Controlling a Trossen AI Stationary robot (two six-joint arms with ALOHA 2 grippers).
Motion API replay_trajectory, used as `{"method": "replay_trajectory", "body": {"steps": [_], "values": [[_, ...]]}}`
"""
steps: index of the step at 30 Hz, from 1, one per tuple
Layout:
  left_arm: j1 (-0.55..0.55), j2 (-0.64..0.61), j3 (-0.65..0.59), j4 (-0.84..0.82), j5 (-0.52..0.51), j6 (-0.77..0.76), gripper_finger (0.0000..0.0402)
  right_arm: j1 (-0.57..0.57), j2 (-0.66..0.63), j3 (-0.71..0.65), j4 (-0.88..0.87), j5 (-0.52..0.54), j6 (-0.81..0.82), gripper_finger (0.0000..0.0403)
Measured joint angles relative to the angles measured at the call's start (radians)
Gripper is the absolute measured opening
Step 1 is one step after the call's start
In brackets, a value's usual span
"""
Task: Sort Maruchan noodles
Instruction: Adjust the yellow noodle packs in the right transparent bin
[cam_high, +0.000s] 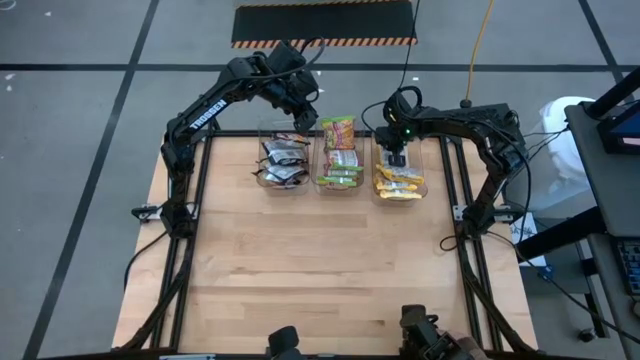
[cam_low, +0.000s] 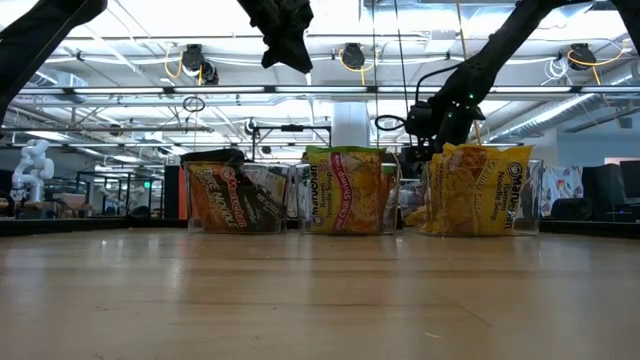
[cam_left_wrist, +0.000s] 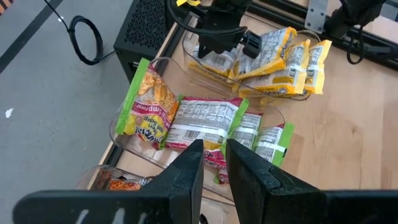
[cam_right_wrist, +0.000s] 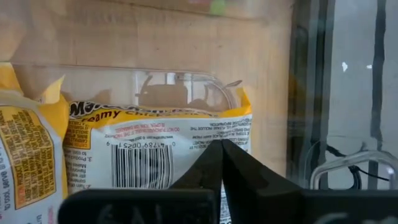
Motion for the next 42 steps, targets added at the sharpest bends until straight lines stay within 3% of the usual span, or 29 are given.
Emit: {"method": "replay_trajectory", "body": {"steps": [16,25,33,38,42], "values": [[0.0,0.0,0.0,-0.008,0.0,0.017,0.0074,0.017,-0.003,0.029,-0.034,0.02,-0.039,0.0],[0.0,0.0,0.0,-0.008,0.0,0.019,0.0074,0.026,-0.073,0.028,-0.133,0.01,-0.006,0.0],[0.0,0.0,0.0,-0.008,0.0,0.018,0.0074,0.026,-0.084,0.029,-0.108,0.01,0.024,0.0],[0.0,0.0,0.0,-0.008,0.0,0.016,0.0074,0.026,-0.084,0.028,-0.111,0.085,0.112,0.0005],[0.0,0.0,0.0,-0.008,0.0,0.016,0.0074,0.026,-0.084,0.029,-0.114,0.086,0.046,0.001]]}}
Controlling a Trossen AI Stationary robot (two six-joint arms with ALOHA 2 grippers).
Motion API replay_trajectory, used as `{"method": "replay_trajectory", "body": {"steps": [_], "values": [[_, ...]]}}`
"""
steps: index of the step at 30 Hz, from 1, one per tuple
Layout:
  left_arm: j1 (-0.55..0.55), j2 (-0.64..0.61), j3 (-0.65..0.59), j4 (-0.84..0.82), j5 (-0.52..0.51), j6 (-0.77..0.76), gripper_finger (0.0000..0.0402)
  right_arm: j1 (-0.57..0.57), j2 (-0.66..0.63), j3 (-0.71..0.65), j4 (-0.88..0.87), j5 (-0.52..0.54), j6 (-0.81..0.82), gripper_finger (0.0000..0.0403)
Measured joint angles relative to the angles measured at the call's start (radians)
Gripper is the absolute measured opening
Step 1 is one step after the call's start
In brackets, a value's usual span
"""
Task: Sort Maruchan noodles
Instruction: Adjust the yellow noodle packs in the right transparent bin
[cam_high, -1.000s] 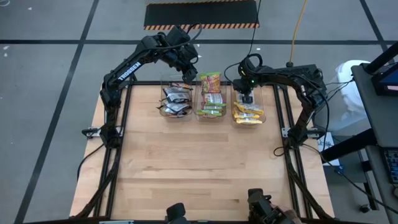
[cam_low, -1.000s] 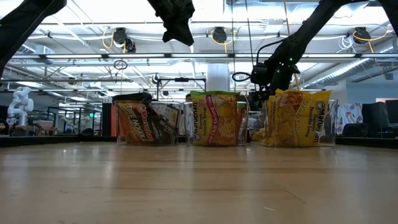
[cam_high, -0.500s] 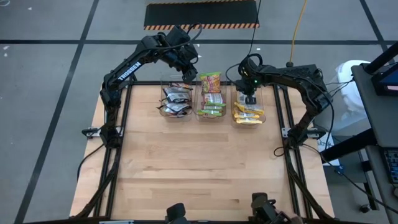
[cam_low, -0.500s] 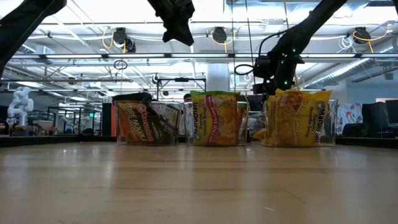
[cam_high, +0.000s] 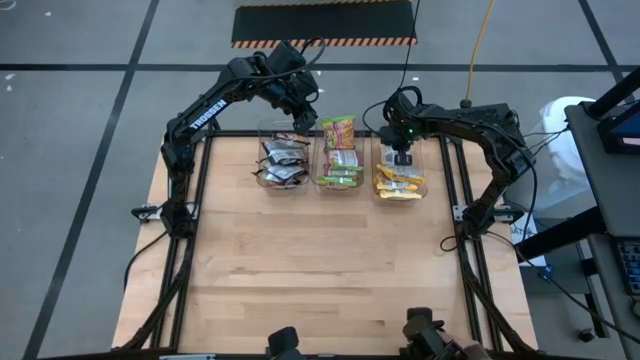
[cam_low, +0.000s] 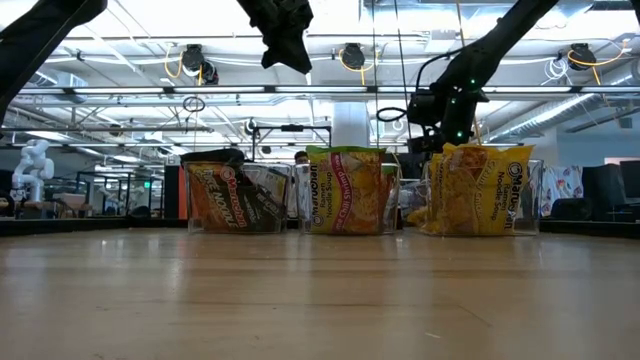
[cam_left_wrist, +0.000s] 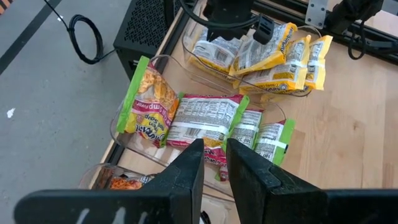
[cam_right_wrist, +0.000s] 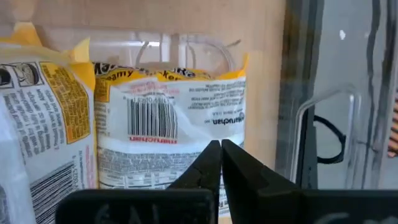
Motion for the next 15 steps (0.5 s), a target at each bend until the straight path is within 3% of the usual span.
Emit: {"method": "replay_trajectory", "body": {"steps": [8,15], "values": [[0.0,0.0,0.0,-0.02,0.0,0.0,0.0074,0.01,0.0,0.0,0.128,-0.028,-0.059,0.0001],[0.0,0.0,0.0,-0.029,0.0,0.0,0.0074,0.011,0.0,0.0,0.245,-0.028,0.108,0.0]]}}
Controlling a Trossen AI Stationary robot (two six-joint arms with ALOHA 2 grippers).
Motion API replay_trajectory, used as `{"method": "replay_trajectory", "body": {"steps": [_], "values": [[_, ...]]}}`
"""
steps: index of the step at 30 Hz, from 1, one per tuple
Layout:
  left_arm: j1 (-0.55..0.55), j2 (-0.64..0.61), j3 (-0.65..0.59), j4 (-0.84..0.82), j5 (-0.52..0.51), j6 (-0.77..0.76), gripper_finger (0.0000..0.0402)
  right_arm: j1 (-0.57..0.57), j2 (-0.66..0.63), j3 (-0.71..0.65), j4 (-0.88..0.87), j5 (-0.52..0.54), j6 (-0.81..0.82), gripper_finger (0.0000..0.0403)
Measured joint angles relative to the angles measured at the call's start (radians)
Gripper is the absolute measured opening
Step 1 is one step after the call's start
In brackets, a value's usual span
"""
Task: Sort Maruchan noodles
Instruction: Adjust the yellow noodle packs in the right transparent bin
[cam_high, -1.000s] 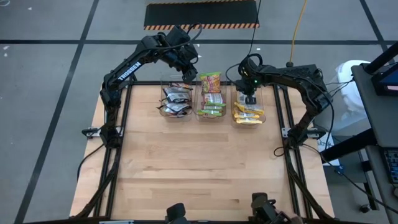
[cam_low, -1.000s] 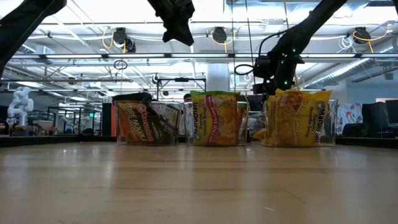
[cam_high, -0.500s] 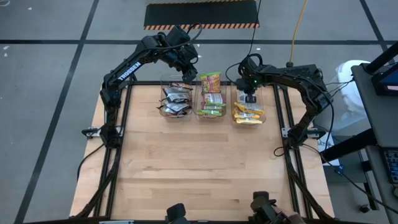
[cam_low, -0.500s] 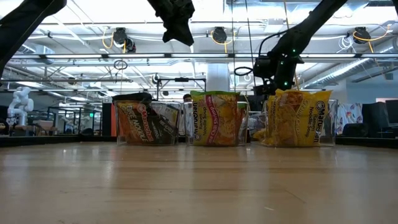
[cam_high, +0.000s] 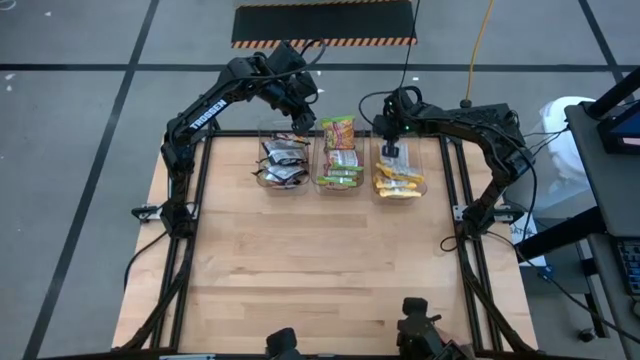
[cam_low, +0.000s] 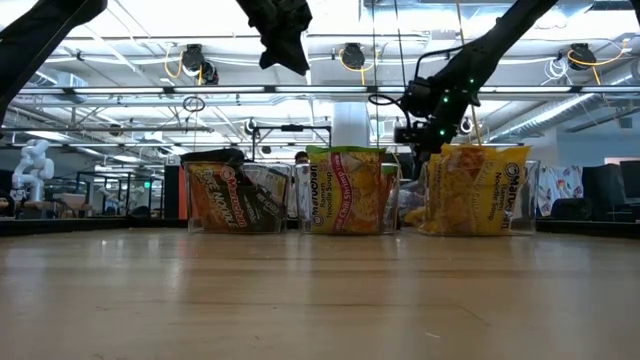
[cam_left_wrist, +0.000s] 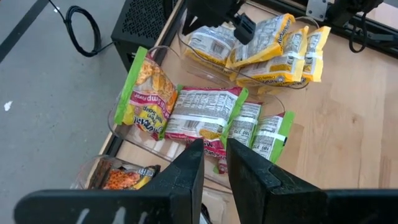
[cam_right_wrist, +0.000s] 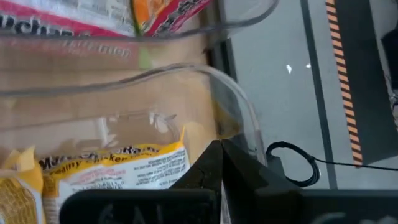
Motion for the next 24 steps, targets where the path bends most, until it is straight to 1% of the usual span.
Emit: {"method": "replay_trajectory", "body": {"steps": [3,7,9,12,15,20,24], "values": [[0.0,0.0,0.0,0.0,0.0,0.0,0.0074,0.0,-0.001,0.001,0.004,0.001,0.011,0.0],[0.0,0.0,0.0,0.0,0.0,0.0,0.0074,0.008,-0.003,0.001,0.005,0.001,-0.079,0.0],[0.0,0.0,0.0,0.0,0.0,0.0,0.0074,0.012,-0.006,0.001,0.005,-0.002,-0.085,0.0],[0.0,0.0,0.0,0.0,0.0,0.001,0.0074,0.02,-0.006,0.001,0.025,-0.001,-0.035,0.0],[0.0,0.0,0.0,0.0,0.0,0.001,0.0074,0.024,-0.006,0.001,0.061,-0.009,0.054,0.0],[0.0,0.0,0.0,-0.001,0.0,0.001,0.0074,0.024,-0.006,0.001,0.078,-0.121,0.139,0.0],[0.0,0.0,0.0,-0.002,0.0,0.001,0.0074,0.024,-0.006,0.001,0.076,-0.158,0.245,0.0]]}}
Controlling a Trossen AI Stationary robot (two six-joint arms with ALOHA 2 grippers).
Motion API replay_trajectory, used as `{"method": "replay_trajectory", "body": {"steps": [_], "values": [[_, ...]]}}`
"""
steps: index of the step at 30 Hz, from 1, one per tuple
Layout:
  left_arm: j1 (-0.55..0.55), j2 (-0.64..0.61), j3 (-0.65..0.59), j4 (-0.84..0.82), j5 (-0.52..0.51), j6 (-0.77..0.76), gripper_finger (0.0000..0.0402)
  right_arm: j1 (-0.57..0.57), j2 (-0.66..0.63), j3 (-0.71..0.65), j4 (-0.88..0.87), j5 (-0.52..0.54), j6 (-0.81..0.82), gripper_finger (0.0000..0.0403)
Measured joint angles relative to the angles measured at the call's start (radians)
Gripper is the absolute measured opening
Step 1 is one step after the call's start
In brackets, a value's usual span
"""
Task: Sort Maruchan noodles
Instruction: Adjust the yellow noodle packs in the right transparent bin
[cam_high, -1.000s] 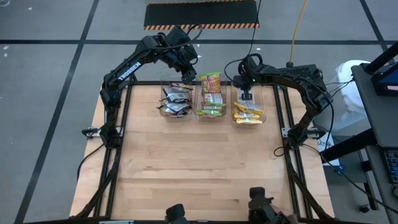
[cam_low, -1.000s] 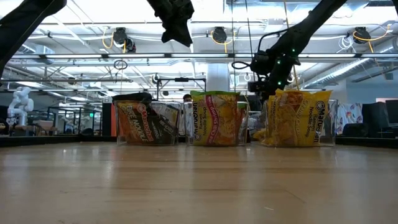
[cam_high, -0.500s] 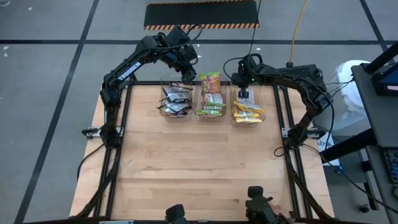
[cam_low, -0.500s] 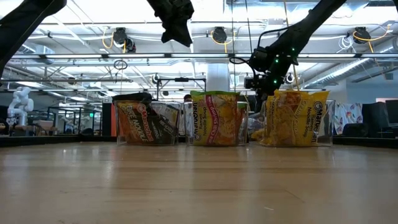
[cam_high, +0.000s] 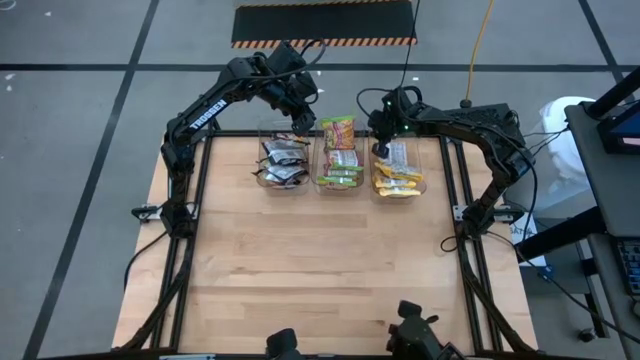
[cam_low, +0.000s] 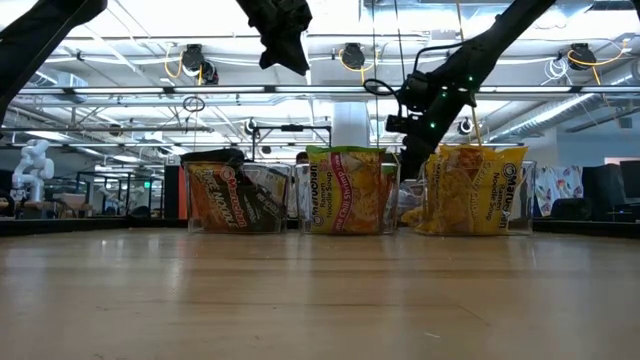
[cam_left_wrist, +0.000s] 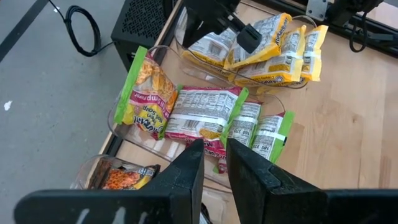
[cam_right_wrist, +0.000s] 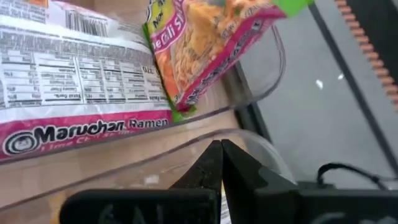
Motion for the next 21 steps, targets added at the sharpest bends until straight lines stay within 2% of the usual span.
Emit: {"method": "replay_trajectory", "body": {"steps": [11,15,21], "values": [[0.0,0.0,0.0,0.0,0.0,-0.008,0.0074,-0.001,0.001,0.0,-0.168,0.001,0.084,0.0006],[0.0,0.0,0.0,0.0,0.0,-0.01,0.0074,-0.001,0.001,-0.004,-0.213,0.006,0.081,0.0027],[-0.001,0.0,0.0,0.0,0.0,-0.017,0.0074,-0.001,0.001,-0.08,-0.164,0.086,0.05,0.0067]]}}
